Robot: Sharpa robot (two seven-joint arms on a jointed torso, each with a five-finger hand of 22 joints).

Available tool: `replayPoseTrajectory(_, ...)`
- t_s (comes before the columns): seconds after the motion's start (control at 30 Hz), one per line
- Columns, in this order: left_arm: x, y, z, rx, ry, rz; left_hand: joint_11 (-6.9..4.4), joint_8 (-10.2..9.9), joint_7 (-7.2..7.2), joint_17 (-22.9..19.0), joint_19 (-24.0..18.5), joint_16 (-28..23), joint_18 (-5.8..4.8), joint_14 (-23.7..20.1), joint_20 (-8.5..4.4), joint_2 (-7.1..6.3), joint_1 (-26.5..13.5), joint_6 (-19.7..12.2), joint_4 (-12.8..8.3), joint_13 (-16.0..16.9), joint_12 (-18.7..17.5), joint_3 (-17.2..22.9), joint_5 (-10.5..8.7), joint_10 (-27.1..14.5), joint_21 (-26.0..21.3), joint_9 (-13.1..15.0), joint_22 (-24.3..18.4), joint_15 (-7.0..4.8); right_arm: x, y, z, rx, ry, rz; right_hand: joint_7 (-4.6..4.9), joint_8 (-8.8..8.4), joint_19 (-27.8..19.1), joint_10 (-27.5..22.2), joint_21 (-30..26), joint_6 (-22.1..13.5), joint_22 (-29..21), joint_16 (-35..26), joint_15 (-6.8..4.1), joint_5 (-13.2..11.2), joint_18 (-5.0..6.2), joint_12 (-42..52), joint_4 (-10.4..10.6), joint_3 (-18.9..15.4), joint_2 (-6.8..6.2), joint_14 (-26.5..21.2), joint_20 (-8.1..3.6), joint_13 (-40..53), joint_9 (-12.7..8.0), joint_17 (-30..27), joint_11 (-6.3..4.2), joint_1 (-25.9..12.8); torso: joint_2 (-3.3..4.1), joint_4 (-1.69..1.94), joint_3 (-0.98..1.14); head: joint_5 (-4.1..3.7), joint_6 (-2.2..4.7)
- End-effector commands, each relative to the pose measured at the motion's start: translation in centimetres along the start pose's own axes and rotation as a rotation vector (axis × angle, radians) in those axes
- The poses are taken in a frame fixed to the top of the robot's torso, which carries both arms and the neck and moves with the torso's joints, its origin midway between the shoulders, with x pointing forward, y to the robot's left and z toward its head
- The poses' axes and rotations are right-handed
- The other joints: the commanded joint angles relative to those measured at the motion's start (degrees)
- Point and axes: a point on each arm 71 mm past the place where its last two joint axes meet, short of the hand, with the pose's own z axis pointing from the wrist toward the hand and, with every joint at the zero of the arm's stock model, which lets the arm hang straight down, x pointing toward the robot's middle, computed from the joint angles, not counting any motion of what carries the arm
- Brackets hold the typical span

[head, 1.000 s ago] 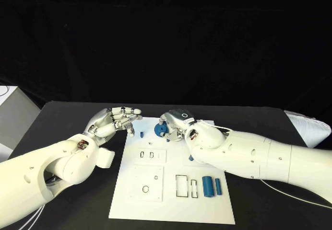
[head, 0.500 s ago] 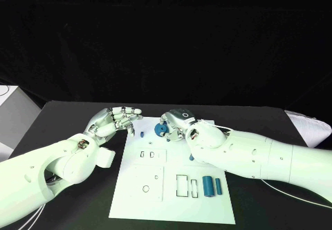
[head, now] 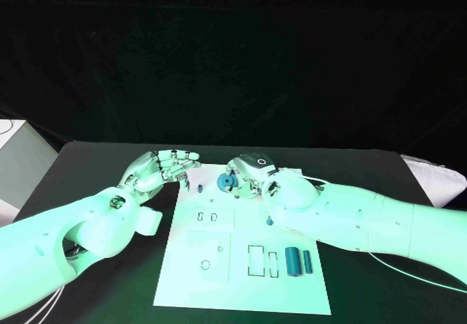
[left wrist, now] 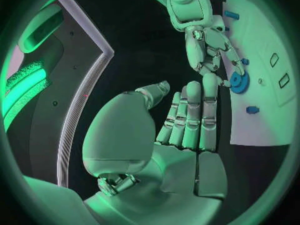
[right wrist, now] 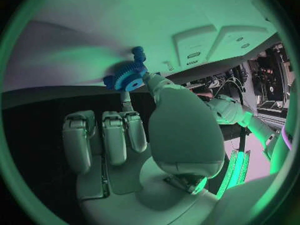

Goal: Assemble the parts on the task board

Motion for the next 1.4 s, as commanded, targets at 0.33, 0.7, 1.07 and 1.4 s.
replayPoseTrajectory(0.33,0.2,-0.06,0.03,0.004,0.019,-0.01,0.06,0.2,0.92,-0.1,-0.4,0.2,0.89,-0.2,0.07,-0.08,-0.3,-0.3,0.0,0.1,0.2,0.2,0.02,-0.5,0.2,0.1,0.1,0.08,0.21,0.16,-0.18,0.006,0.001,-0.013,-0.14,0.14,5.8,2.5,0.0,0.0,14.8,0.2,0.45,0.8,-0.28,0.0,-0.5,-0.1,0.62,6.0,0.55,12.0,0.1,15.1,0.25,1.0,-0.01,-0.01,0.01,0.02,-0.15)
replayPoseTrajectory(0.7,0.2,-0.05,0.02,0.003,0.02,-0.01,0.06,0.2,0.92,-0.1,-0.4,0.2,0.89,-0.2,0.07,-0.08,-0.3,-0.3,0.0,0.1,0.2,0.2,0.02,-0.5,0.2,0.1,0.1,0.08,0.12,0.33,-0.11,0.008,-0.019,-0.012,-0.11,0.17,5.8,2.4,-0.1,0.0,14.7,0.2,0.44,0.8,-0.28,-0.1,-0.4,-0.4,0.35,6.0,0.52,11.9,0.0,15.1,0.26,0.9,0.0,0.06,-0.03,-0.01,-0.05)
replayPoseTrajectory(1.07,0.16,-0.07,-0.03,0.001,0.02,-0.01,0.08,0.2,0.92,-0.1,-0.6,0.2,0.9,-0.3,0.1,-0.05,-0.3,-0.4,0.1,0.1,0.4,0.3,0.02,-0.7,0.3,0.1,0.1,0.11,0.1,0.4,-0.13,0.005,-0.02,-0.014,-0.09,0.11,5.8,2.3,-0.1,-0.2,14.8,0.2,0.46,0.5,-0.28,-0.3,0.0,-1.1,0.08,6.0,0.53,11.8,-0.1,15.1,0.3,0.3,0.0,0.0,-0.05,0.11,-0.1)
replayPoseTrajectory(1.4,0.12,-0.06,-0.05,-0.001,0.018,-0.009,0.08,0.2,0.92,-0.1,-0.6,0.2,0.9,-0.3,0.1,-0.05,-0.3,-0.4,0.1,0.1,0.4,0.3,0.02,-0.7,0.3,0.1,0.1,0.11,0.14,0.59,-0.29,-0.019,-0.009,0.004,-0.04,0.0,5.8,2.2,-0.1,-0.8,14.7,0.2,0.54,0.9,-0.27,-0.3,1.6,-6.5,0.72,6.0,0.6,11.8,-0.4,15.1,0.38,-2.2,0.01,-0.03,-0.01,0.27,-0.03)
